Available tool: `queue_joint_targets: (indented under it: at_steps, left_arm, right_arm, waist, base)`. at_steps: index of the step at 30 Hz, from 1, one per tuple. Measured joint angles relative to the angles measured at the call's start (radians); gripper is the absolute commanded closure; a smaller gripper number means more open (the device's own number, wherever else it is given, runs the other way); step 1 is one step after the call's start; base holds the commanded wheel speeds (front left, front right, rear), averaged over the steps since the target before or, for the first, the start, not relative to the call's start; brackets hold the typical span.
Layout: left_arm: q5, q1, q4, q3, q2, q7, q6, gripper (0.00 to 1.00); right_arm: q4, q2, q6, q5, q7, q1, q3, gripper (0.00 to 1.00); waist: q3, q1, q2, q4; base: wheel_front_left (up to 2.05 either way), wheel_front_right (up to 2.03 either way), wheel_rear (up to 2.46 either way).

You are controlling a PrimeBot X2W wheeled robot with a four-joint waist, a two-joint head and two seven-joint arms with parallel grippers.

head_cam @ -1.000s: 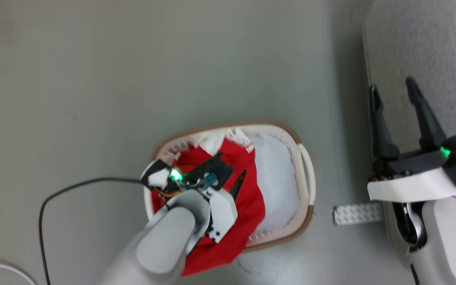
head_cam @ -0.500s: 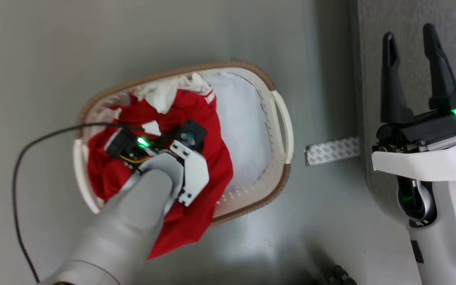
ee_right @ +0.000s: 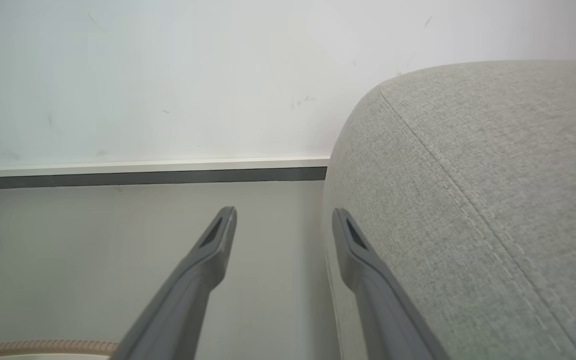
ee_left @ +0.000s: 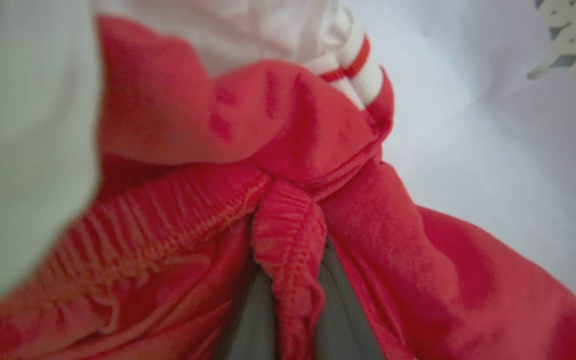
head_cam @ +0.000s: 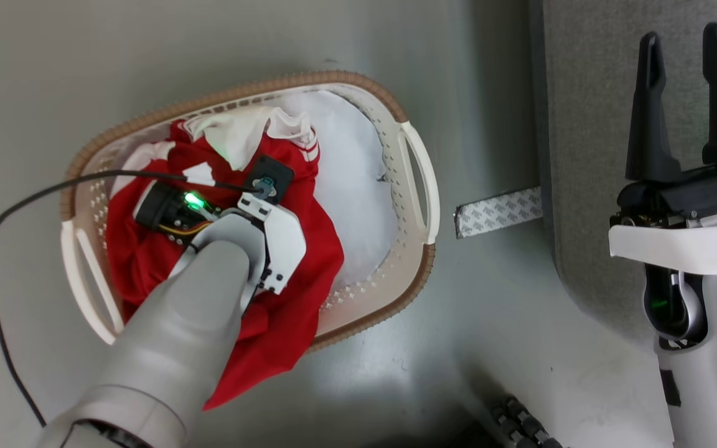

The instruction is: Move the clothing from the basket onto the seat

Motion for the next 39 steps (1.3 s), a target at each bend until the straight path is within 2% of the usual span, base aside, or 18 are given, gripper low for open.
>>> queue_joint_targets:
  at_steps: [9, 13, 20, 33, 39]
  left_arm:
    - [-0.106, 0.086, -0.011, 0.023, -0.017, -0.099, -0.041, 1.00]
    - [-0.185, 0.167, -0.089, 0.010, -0.017, -0.121, -0.064, 1.00]
    - [-0.300, 0.300, -0.213, -0.027, -0.018, -0.138, -0.063, 1.00]
    - [-0.414, 0.472, -0.437, -0.041, -0.015, -0.146, -0.005, 1.00]
    - [-0.439, 0.556, -0.569, -0.018, 0.021, -0.135, 0.037, 1.00]
  right_arm:
    - [0.060, 0.002, 0.000, -0.048, 0.000, 0.063, -0.040, 0.00]
    - [0.088, 0.002, 0.000, -0.072, 0.000, 0.107, -0.060, 0.00]
    - [0.132, 0.003, 0.000, -0.098, 0.000, 0.192, -0.074, 0.00]
    - [0.197, 0.003, 0.000, -0.128, 0.000, 0.372, -0.091, 0.00]
    - [0.222, 0.002, 0.000, -0.129, 0.000, 0.435, -0.076, 0.00]
  waist:
    - [-0.139, -0.0001, 0.0000, 0.050]
    - [-0.236, -0.0001, 0.0000, 0.080]
    - [-0.422, -0.0003, 0.0000, 0.129]
    - [-0.727, -0.0005, 0.0000, 0.204]
    - [-0.845, -0.0005, 0.0000, 0.217]
  base:
    - [0.00, 0.00, 0.00]
    - [0.00, 0.00, 0.00]
    - [0.00, 0.00, 0.00]
    - [0.00, 0.00, 0.00]
    - [0.00, 0.00, 0.00]
